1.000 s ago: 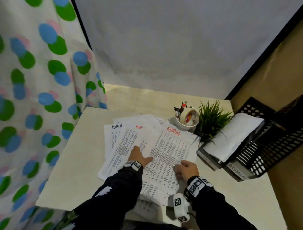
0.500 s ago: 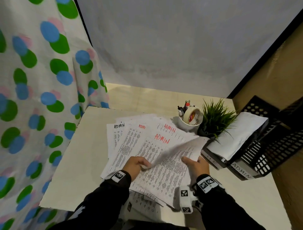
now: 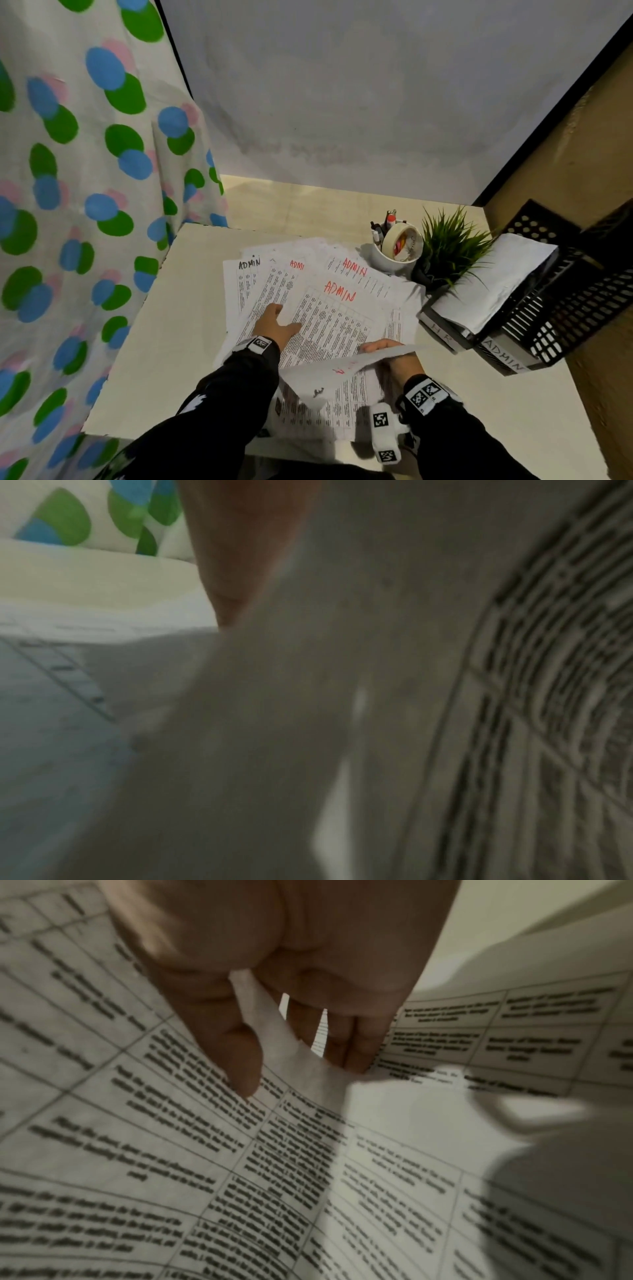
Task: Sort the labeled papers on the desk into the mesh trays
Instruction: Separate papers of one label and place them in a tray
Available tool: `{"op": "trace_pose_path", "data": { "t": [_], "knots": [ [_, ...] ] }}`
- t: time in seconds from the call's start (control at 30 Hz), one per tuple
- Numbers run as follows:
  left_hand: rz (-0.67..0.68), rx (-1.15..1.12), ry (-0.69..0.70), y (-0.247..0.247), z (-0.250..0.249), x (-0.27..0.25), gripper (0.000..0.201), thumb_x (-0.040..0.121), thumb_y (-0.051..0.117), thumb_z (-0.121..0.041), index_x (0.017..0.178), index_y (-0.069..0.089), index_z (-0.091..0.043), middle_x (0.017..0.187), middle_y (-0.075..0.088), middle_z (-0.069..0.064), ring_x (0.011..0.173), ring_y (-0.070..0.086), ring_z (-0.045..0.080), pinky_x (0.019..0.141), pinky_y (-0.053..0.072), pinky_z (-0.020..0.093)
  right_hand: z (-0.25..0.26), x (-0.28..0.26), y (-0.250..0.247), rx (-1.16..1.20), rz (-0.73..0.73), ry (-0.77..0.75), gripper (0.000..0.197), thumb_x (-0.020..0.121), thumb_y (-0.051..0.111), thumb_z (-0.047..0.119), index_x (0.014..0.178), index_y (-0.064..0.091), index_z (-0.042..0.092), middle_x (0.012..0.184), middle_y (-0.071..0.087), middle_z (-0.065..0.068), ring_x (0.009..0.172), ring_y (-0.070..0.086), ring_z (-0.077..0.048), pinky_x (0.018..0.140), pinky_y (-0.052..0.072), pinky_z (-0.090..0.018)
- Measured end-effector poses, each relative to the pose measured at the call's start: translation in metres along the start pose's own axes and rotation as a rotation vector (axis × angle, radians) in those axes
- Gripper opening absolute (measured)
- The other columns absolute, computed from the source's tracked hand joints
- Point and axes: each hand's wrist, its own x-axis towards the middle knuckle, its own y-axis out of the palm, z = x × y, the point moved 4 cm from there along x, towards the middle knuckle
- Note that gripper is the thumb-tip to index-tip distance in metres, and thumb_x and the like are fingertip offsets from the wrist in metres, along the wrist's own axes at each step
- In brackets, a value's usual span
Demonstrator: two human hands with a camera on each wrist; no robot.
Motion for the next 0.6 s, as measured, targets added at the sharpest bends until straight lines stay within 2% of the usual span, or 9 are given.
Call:
{"op": "trace_pose_path", "data": {
  "t": [0.03,0.1,0.17,0.23,0.37,0.43,0.47,0.53,0.6],
  "knots": [
    [0.023,0.033,0.016,0.002,-0.001,-0.002,0.035,0.079,0.069,-0.020,0.111,0.058,-0.011,0.109,0.061,0.008,0.100,0.058,0.027,0.091,0.046,0.036,0.002,-0.004,-0.001,-0.055,-0.008,-0.009,0.013,0.059,0.064,-0.012,0.056,0.070,-0.001,0.078,0.069,-0.021,0.072,0.065,-0.032,0.082,0.053,-0.045],
    [0.006,0.067,0.068,0.001,-0.007,-0.005,0.006,0.085,0.057,-0.015,0.081,0.060,-0.011,0.081,0.061,0.012,0.075,0.056,0.026,0.071,0.041,0.030,-0.008,0.008,-0.013,0.005,-0.043,0.026,0.040,0.040,0.076,-0.002,0.079,0.069,-0.010,0.085,0.069,-0.029,0.081,0.066,-0.043,0.085,0.052,-0.056],
    [-0.074,-0.038,0.096,-0.007,-0.011,-0.007,0.013,0.085,0.049,-0.013,0.080,0.060,-0.014,0.083,0.063,0.017,0.077,0.058,0.027,0.072,0.039,0.029,-0.003,-0.002,-0.014,0.022,-0.058,0.048,0.057,0.046,0.081,0.008,0.098,0.065,-0.007,0.096,0.069,-0.029,0.087,0.066,-0.047,0.078,0.053,-0.060],
    [-0.126,-0.231,0.125,-0.018,-0.012,-0.012,0.019,0.089,0.049,-0.004,0.085,0.065,-0.013,0.091,0.062,0.011,0.087,0.055,0.022,0.078,0.040,0.027,0.011,-0.018,-0.011,0.017,-0.095,-0.001,0.041,0.064,0.076,0.003,0.102,0.064,-0.004,0.100,0.070,-0.021,0.087,0.066,-0.036,0.079,0.051,-0.044],
    [0.016,-0.309,0.094,-0.019,-0.013,-0.035,0.044,0.088,0.047,0.006,0.055,0.057,-0.021,0.069,0.057,0.001,0.079,0.048,0.019,0.068,0.034,0.025,0.026,-0.024,-0.008,0.071,-0.108,-0.094,0.029,0.073,0.063,-0.016,0.101,0.063,-0.009,0.097,0.068,-0.018,0.079,0.064,-0.028,0.078,0.051,-0.035],
    [0.157,-0.299,0.055,-0.011,-0.017,-0.047,0.043,0.089,0.048,0.003,0.061,0.067,-0.023,0.064,0.064,-0.006,0.072,0.055,0.018,0.077,0.042,0.030,0.028,-0.023,-0.005,0.067,-0.113,-0.127,0.028,0.072,0.062,-0.018,0.097,0.061,-0.006,0.093,0.067,-0.018,0.080,0.063,-0.029,0.076,0.051,-0.034],
    [0.224,-0.255,0.039,-0.007,-0.019,-0.052,0.036,0.090,0.047,0.003,0.076,0.070,-0.021,0.070,0.068,-0.002,0.072,0.058,0.019,0.083,0.044,0.035,0.028,-0.022,-0.004,0.070,-0.113,-0.132,0.028,0.071,0.061,-0.019,0.095,0.059,-0.004,0.092,0.066,-0.018,0.081,0.063,-0.031,0.076,0.051,-0.035],
    [0.263,-0.187,0.034,-0.004,-0.017,-0.052,0.030,0.087,0.043,0.005,0.103,0.067,-0.003,0.093,0.069,0.017,0.092,0.063,0.031,0.096,0.043,0.047,0.026,-0.014,-0.003,0.049,-0.125,-0.137,0.036,0.066,0.062,-0.021,0.094,0.057,0.001,0.097,0.067,-0.022,0.090,0.064,-0.037,0.086,0.052,-0.048],
    [0.185,-0.237,0.025,-0.010,-0.014,-0.047,0.040,0.079,0.039,0.011,0.101,0.069,-0.005,0.103,0.067,0.018,0.105,0.061,0.038,0.104,0.040,0.053,0.021,-0.004,-0.005,0.011,-0.125,-0.132,0.048,0.057,0.063,-0.022,0.094,0.058,0.008,0.102,0.068,-0.023,0.095,0.064,-0.042,0.091,0.049,-0.057]
  ]
}}
